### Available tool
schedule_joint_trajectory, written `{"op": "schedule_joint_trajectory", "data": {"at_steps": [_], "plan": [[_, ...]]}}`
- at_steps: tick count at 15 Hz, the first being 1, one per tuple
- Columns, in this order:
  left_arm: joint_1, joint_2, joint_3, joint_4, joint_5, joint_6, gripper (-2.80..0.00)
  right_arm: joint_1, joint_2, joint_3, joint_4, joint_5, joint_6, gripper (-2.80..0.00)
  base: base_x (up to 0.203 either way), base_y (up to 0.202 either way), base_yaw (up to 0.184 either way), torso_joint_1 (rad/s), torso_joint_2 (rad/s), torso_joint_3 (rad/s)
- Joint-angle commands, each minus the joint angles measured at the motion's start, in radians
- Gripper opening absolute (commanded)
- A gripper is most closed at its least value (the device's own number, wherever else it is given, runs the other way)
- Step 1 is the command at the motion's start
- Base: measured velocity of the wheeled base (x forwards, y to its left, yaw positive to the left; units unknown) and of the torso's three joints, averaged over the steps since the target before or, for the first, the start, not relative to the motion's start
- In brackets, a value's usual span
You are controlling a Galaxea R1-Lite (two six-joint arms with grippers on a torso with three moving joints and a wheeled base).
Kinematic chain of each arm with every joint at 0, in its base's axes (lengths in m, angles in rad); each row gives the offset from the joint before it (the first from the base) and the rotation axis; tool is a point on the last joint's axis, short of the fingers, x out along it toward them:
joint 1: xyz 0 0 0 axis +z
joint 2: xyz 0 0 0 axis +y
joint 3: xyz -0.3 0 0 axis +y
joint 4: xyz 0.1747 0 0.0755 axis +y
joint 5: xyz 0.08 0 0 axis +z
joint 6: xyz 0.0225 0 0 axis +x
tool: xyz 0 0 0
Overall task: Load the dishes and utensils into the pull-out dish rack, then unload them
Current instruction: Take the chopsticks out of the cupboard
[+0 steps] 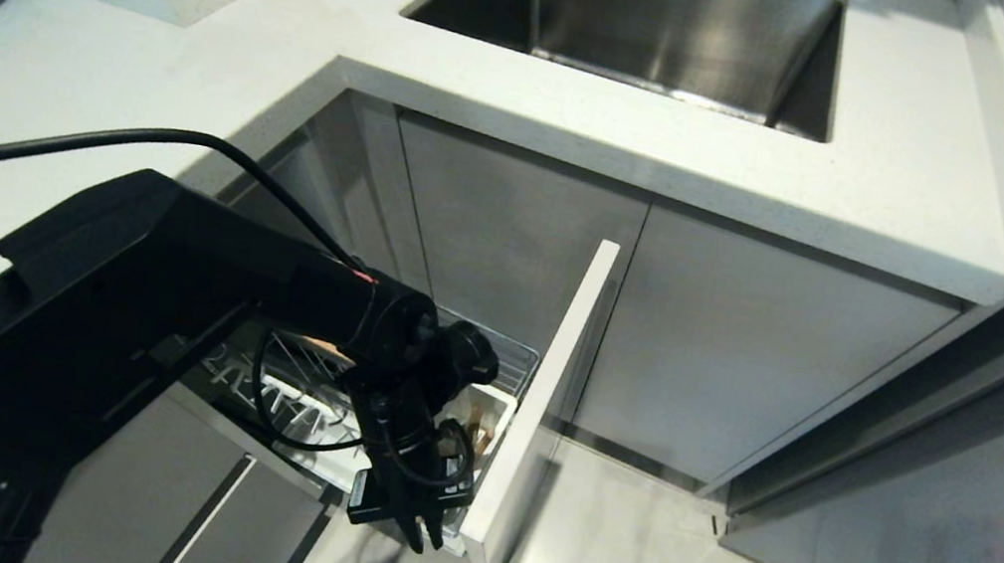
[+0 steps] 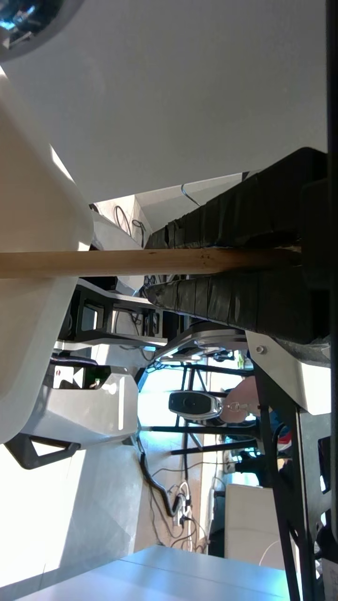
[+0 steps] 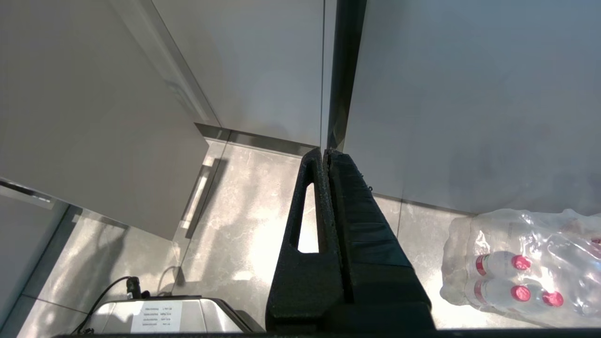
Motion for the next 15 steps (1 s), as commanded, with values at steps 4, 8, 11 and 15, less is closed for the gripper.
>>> {"op": "schedule_joint_trajectory", "data": {"at_steps": [4,8,11,15], "plan": [[0.000,-0.015,-0.002,0.008,-0.004,-0.018,-2.80,0.000,0.001,0.002,0.000,0.000,0.000,-2.80,0.000,0.000,0.000,0.000,0.00,0.000],[-0.001,-0.123,-0.019,0.041,-0.019,-0.090,-2.80,0.001,0.001,0.002,0.000,0.000,0.001,-2.80,0.000,0.000,0.000,0.000,0.00,0.000],[-0.019,-0.198,-0.058,0.148,-0.011,-0.103,-2.80,0.001,0.001,0.002,0.000,0.000,0.000,-2.80,0.000,0.000,0.000,0.000,0.00,0.000],[-0.042,-0.281,-0.083,0.179,-0.016,-0.166,-2.80,0.001,0.001,0.002,0.000,0.000,0.000,-2.80,0.000,0.000,0.000,0.000,0.00,0.000]]}}
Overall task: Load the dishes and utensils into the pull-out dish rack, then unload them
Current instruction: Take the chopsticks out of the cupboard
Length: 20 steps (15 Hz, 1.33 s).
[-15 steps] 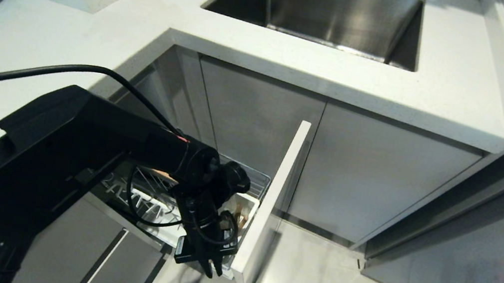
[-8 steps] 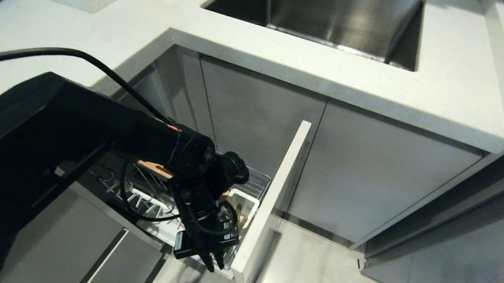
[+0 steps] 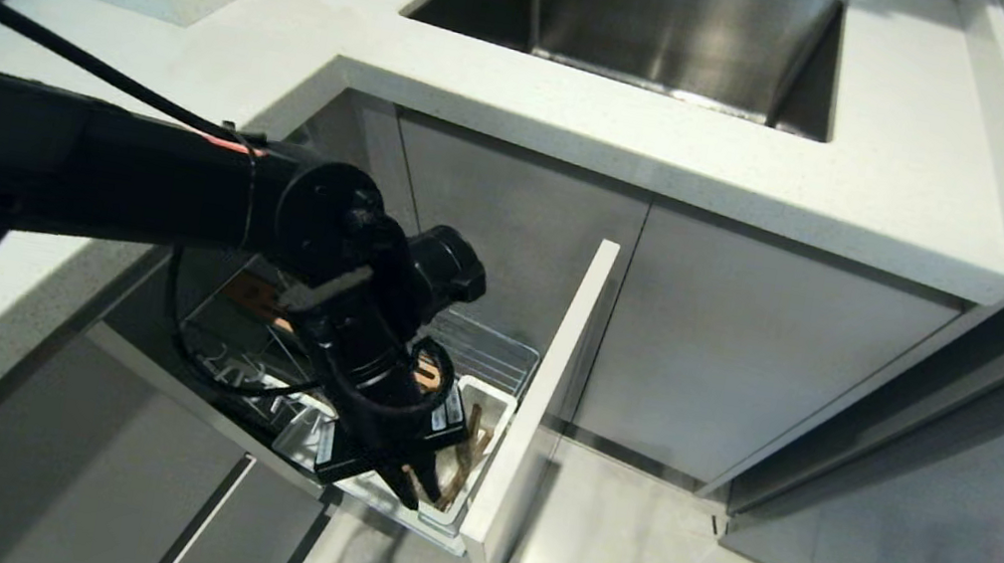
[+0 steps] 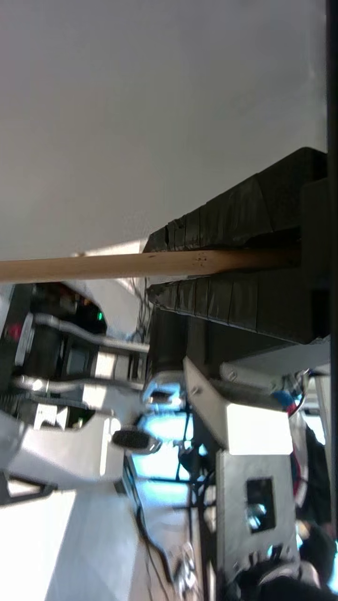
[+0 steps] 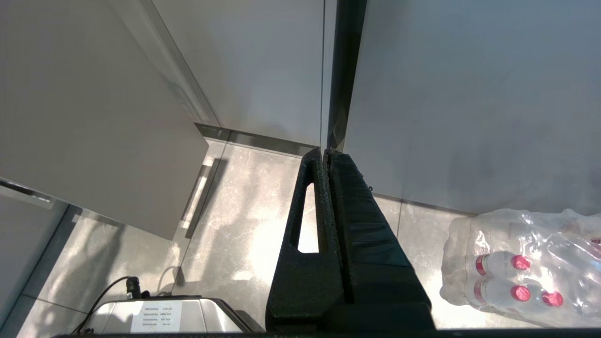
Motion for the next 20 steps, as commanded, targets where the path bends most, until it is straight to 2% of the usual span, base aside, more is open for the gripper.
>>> {"op": "schedule_joint_trajectory", "data": {"at_steps": [1,4,7,15,18,20], "plan": [[-0.010,-0.069,-0.011,0.012,-0.007,-0.014,-2.80,-0.001,0.001,0.002,0.000,0.000,0.000,-2.80,0.000,0.000,0.000,0.000,0.00,0.000],[-0.041,-0.161,-0.071,0.098,-0.015,-0.056,-2.80,-0.001,0.001,0.002,0.000,0.000,0.001,-2.80,0.000,0.000,0.000,0.000,0.00,0.000],[-0.076,-0.254,-0.109,0.137,-0.015,-0.107,-2.80,-0.001,0.001,0.002,0.000,0.000,0.001,-2.80,0.000,0.000,0.000,0.000,0.00,0.000],[-0.114,-0.609,-0.260,0.144,0.003,-0.093,-2.80,0.000,0.001,0.002,0.000,0.000,0.001,-2.80,0.000,0.000,0.000,0.000,0.00,0.000],[-0.054,-0.750,-0.269,0.057,0.044,-0.018,-2.80,-0.001,0.001,0.002,0.000,0.000,0.001,-2.80,0.000,0.000,0.000,0.000,0.00,0.000],[0.068,-0.805,-0.270,-0.013,0.088,0.045,-2.80,-0.001,0.001,0.002,0.000,0.000,0.001,-2.80,0.000,0.000,0.000,0.000,0.00,0.000]]}}
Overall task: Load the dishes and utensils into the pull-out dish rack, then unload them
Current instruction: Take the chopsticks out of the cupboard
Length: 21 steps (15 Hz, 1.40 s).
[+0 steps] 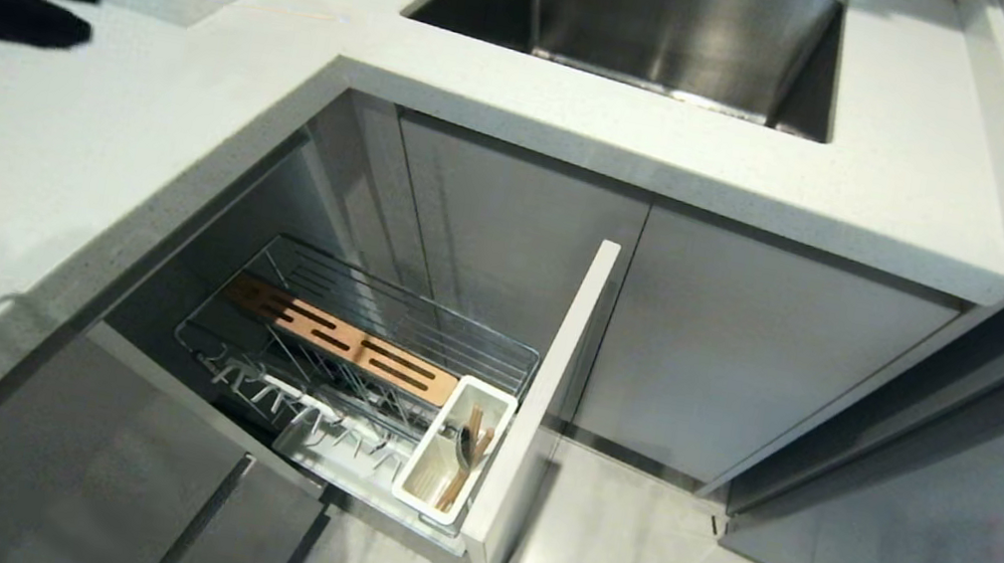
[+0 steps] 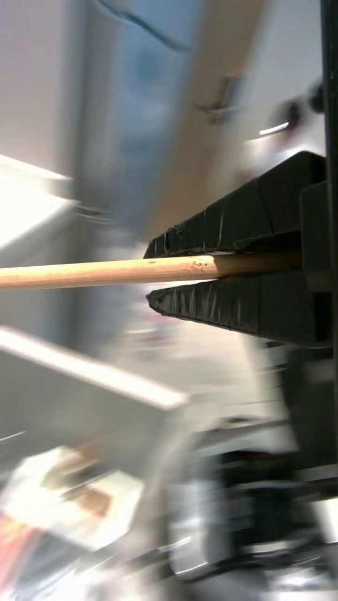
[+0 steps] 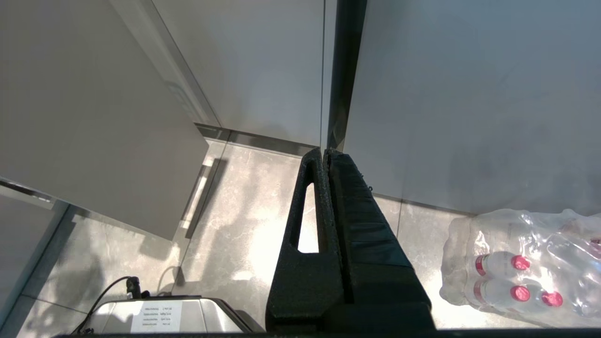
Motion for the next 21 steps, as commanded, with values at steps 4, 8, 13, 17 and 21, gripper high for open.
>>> {"op": "schedule_joint_trajectory", "data": {"at_steps": [4,8,13,17,21], "plan": [[0.324,-0.094,-0.001,-0.050,0.159,0.207,-2.80,0.001,0.001,0.002,0.000,0.000,0.000,-2.80,0.000,0.000,0.000,0.000,0.00,0.000],[0.585,-0.091,0.012,-0.047,0.352,0.392,-2.80,0.000,0.001,0.002,0.000,0.000,0.000,-2.80,0.000,0.000,0.000,0.000,0.00,0.000],[0.802,-0.061,0.157,-0.039,0.387,0.485,-2.80,-0.001,0.001,0.002,0.000,0.000,0.001,-2.80,0.000,0.000,0.000,0.000,0.00,0.000],[0.917,-0.056,0.291,-0.084,0.388,0.477,-2.80,-0.001,0.001,0.002,0.000,0.000,0.000,-2.80,0.000,0.000,0.000,0.000,0.00,0.000],[1.001,-0.022,0.407,-0.163,0.283,0.456,-2.80,0.000,0.001,0.002,0.000,0.000,0.001,-2.80,0.000,0.000,0.000,0.000,0.00,0.000]]}}
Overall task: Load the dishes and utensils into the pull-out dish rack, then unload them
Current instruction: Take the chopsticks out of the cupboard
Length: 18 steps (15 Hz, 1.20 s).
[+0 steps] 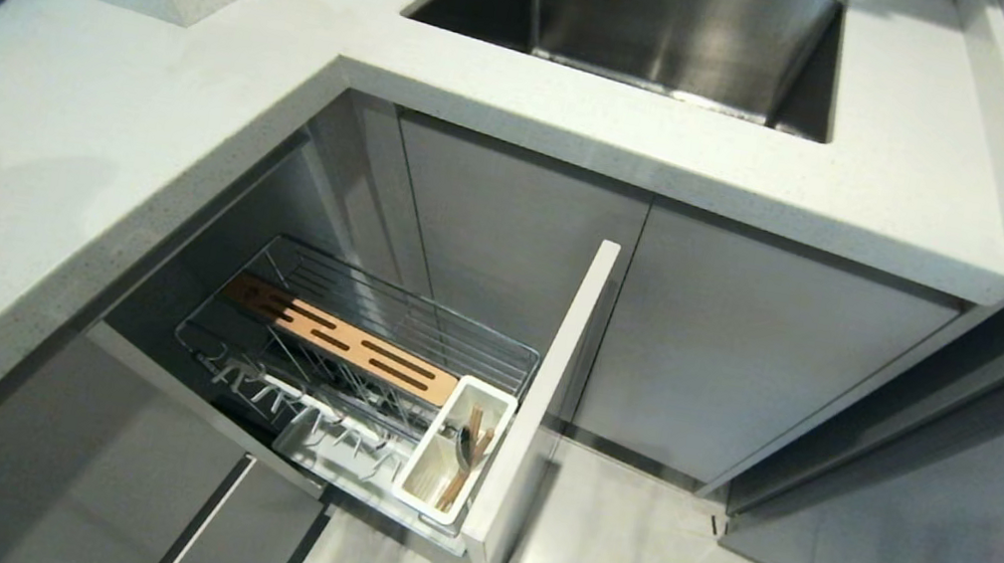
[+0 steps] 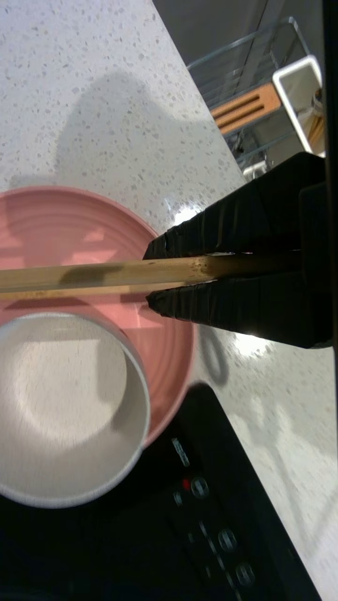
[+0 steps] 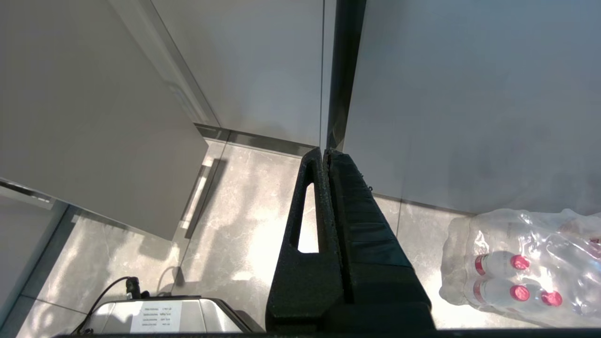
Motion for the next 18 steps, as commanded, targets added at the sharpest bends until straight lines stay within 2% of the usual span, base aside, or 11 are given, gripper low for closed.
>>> {"op": "schedule_joint_trajectory", "data": {"at_steps": [1,3,9,12,16,18], "plan": [[0.038,0.026,0.030,-0.015,-0.053,-0.002,-2.80,0.001,0.001,0.002,0.000,0.000,0.001,-2.80,0.000,0.000,0.000,0.000,0.00,0.000],[0.053,0.055,0.032,-0.050,-0.078,0.000,-2.80,0.001,0.001,0.002,0.000,0.000,-0.001,-2.80,0.000,0.000,0.000,0.000,0.00,0.000],[0.131,0.121,0.039,-0.134,-0.263,0.010,-2.80,0.000,0.001,0.002,0.000,0.000,0.000,-2.80,0.000,0.000,0.000,0.000,0.00,0.000],[0.151,0.148,0.045,-0.145,-0.296,0.039,-2.80,0.000,0.001,0.002,0.000,0.000,0.000,-2.80,0.000,0.000,0.000,0.000,0.00,0.000],[0.179,0.180,0.069,-0.174,-0.337,0.047,-2.80,0.000,0.001,0.002,0.000,0.000,0.000,-2.80,0.000,0.000,0.000,0.000,0.00,0.000],[0.195,0.189,0.077,-0.176,-0.384,0.065,-2.80,0.001,0.001,0.002,0.000,0.000,0.000,-2.80,0.000,0.000,0.000,0.000,0.00,0.000]]}}
